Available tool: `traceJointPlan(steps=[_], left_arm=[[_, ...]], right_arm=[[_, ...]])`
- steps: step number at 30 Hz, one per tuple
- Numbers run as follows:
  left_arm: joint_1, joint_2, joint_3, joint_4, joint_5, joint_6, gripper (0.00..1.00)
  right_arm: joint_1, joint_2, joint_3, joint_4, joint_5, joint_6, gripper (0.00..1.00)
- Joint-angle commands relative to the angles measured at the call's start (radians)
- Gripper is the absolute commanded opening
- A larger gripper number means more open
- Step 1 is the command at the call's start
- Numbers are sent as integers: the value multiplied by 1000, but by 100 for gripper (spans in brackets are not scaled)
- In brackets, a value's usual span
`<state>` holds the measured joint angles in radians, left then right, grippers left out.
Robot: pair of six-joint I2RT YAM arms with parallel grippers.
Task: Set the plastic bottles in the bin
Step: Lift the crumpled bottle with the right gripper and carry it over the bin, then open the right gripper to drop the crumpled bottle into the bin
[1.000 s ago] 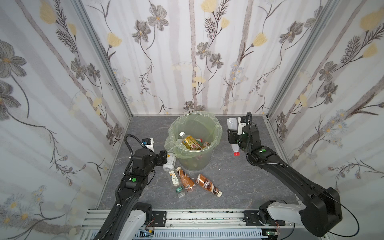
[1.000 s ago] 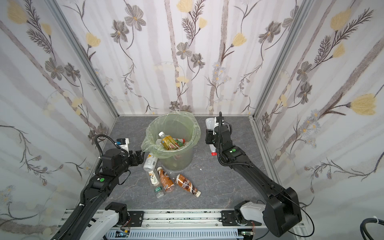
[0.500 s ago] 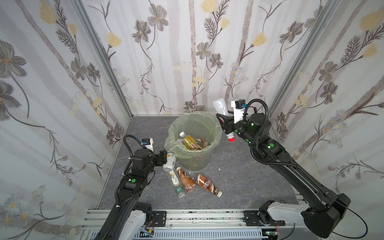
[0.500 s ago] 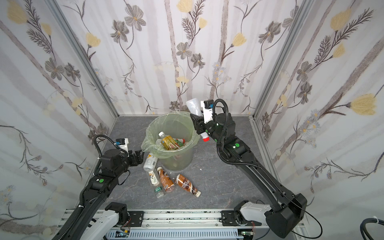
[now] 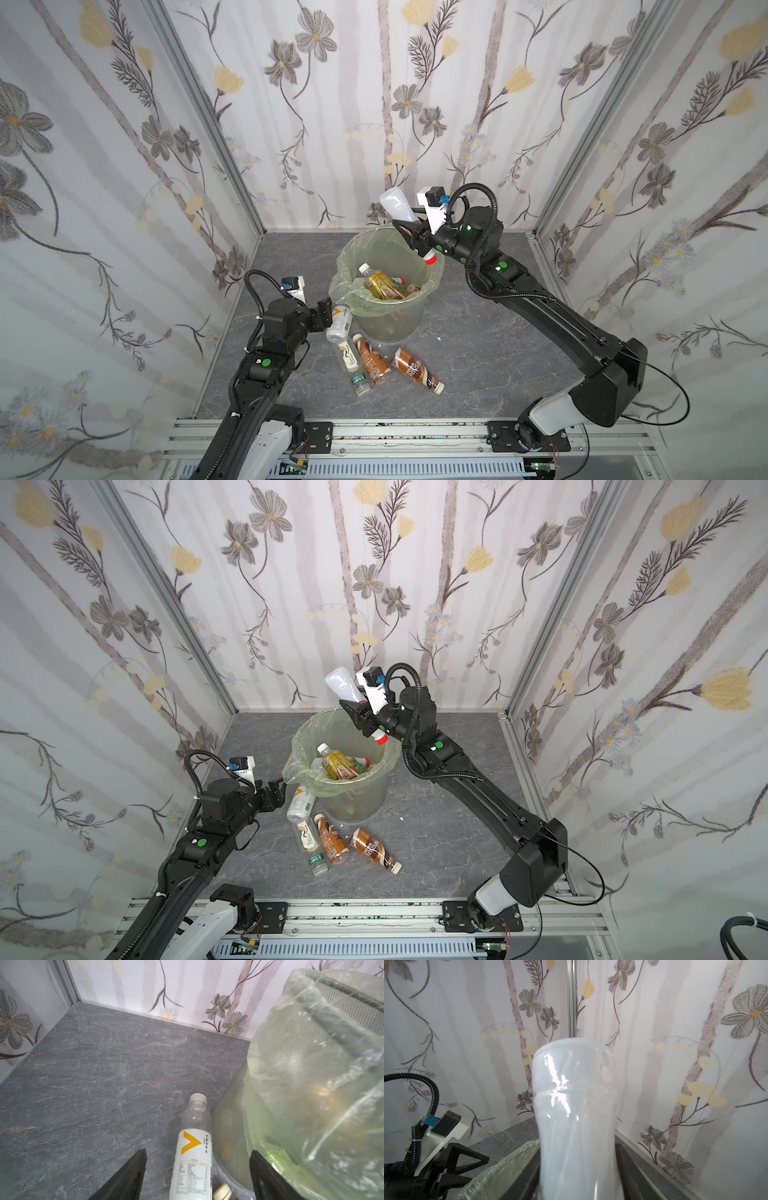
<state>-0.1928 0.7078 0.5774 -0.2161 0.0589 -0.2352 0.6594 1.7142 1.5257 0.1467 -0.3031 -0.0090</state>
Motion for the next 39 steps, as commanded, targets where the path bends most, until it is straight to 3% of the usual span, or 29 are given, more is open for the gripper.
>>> traceJointPlan(steps=[1,21,27,32,39], left_arm=[[1,1,-1,4,-12,-2,80],[1,10,-1,3,-23,1,79],[1,16,0,3,-25,4,79],[1,22,1,3,-24,4,79],[1,37,1,3,-22,4,79]], right_arm=[[2,55,41,49,-42,-7,50],[2,120,-58,65,23,-3,55],[2,119,-79,67,57,-4,69],[1,98,-94,45,82,5,75],[2,-38,-217,83,92,46,76]])
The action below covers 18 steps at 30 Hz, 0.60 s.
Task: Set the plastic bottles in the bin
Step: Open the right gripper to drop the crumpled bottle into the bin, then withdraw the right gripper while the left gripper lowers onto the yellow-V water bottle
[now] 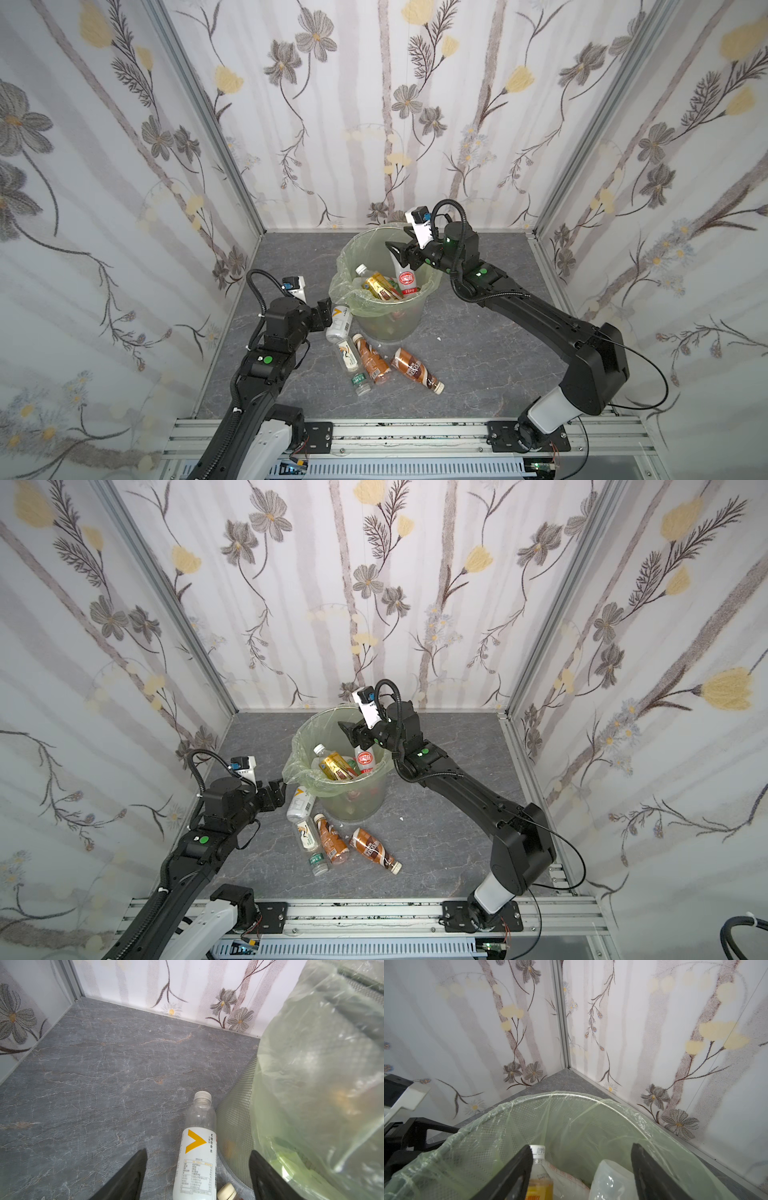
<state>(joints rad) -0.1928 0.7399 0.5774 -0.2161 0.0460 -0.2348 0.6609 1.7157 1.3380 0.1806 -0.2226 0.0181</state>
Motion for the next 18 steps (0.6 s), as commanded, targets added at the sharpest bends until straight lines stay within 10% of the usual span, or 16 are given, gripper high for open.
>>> traceJointPlan(steps=[1,18], left_arm=[[1,7,0,2,-6,5,79],[2,90,6,-6,48,-2,79]], right_arm=[[1,-67,-51,53,14,25,76],[-42,-568,-551,133,149,141,82]])
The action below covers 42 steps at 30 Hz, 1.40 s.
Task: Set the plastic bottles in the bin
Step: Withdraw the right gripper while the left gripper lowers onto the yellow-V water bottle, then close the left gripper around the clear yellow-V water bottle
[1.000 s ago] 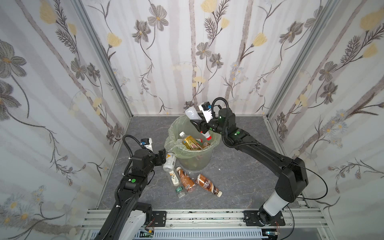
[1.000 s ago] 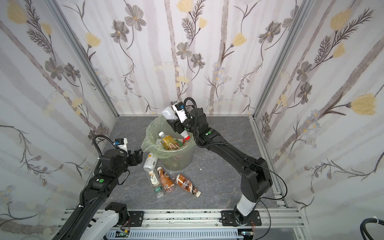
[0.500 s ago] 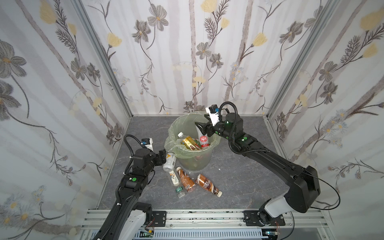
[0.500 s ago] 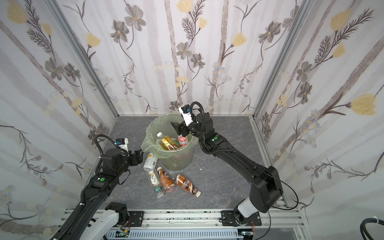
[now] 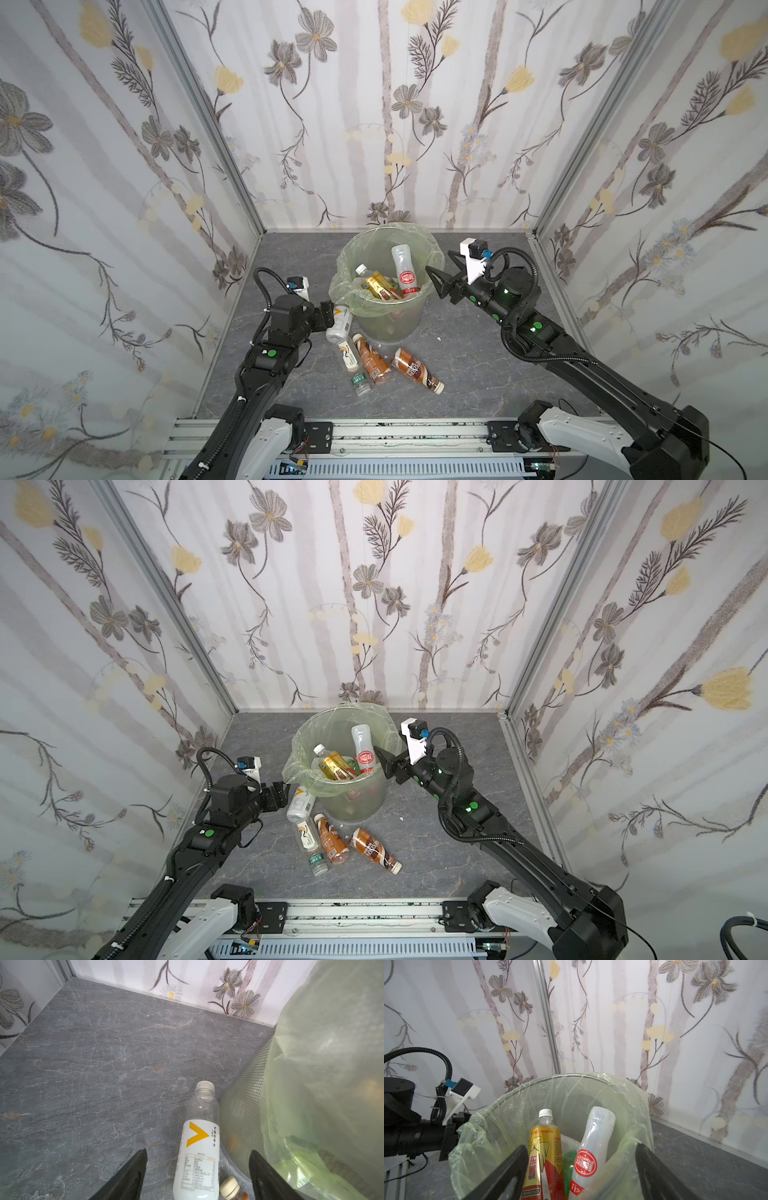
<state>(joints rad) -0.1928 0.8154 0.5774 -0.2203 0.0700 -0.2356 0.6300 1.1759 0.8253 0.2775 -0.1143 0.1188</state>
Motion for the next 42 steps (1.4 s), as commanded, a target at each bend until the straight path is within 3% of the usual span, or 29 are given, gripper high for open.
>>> traceJointPlan(steps=[1,11,28,42], left_arm=[[1,25,7,-1,29,-1,79],[1,156,22,1,68,-54,79],[-60,346,7,99,22,-136,79],[-63,422,-13,166,22,-148,79]], right_arm=[[-19,-45,-62,34,42,51,81],[-120,-191,-277,82,-3,133,82],[-198,-317,-362,31,0,114,84],[-220,-342,-389,20,-10,127,84]])
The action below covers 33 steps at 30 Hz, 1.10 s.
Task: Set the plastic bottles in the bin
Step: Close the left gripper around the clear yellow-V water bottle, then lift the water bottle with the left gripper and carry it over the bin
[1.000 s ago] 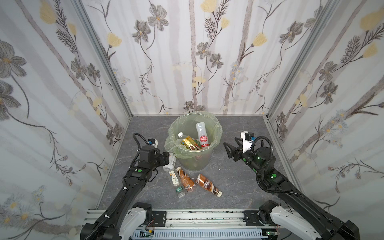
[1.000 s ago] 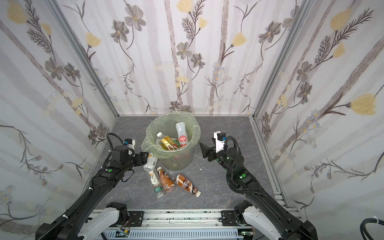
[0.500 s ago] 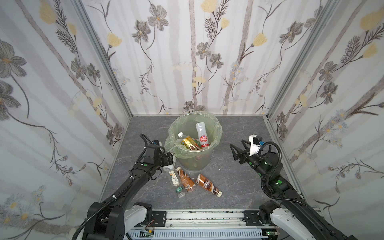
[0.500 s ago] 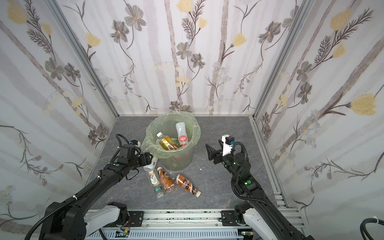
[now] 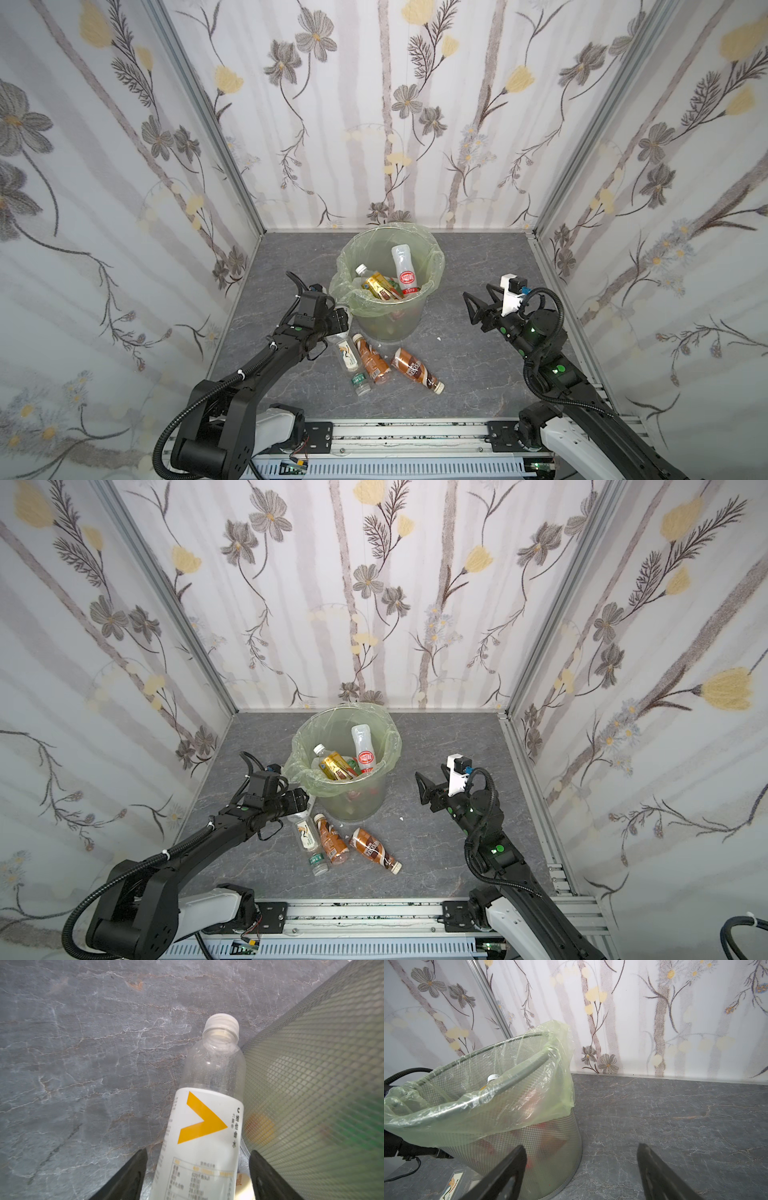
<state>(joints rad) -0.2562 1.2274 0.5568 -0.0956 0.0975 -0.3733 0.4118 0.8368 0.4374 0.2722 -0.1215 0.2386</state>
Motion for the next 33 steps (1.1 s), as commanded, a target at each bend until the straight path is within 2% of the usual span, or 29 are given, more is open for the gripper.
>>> traceJointPlan(steps=[1,12,18,24,27,33], left_arm=[[1,15,8,46,-3,-12,79],[0,144,46,80,10,-23,79],[0,236,84,91,-22,-17,77],[6,313,113,97,-24,-13,65],[11,314,117,99,-28,-14,60],[55,193,92,96,-52,-10,58]], right_arm=[[-1,-6,0,24,-3,8,84],[-11,-29,-1,5,8,9,84],[-18,-48,0,-11,19,3,84],[-22,-48,1,-13,25,5,85],[-23,-47,2,-16,26,7,85],[-25,-41,5,-19,25,13,85]])
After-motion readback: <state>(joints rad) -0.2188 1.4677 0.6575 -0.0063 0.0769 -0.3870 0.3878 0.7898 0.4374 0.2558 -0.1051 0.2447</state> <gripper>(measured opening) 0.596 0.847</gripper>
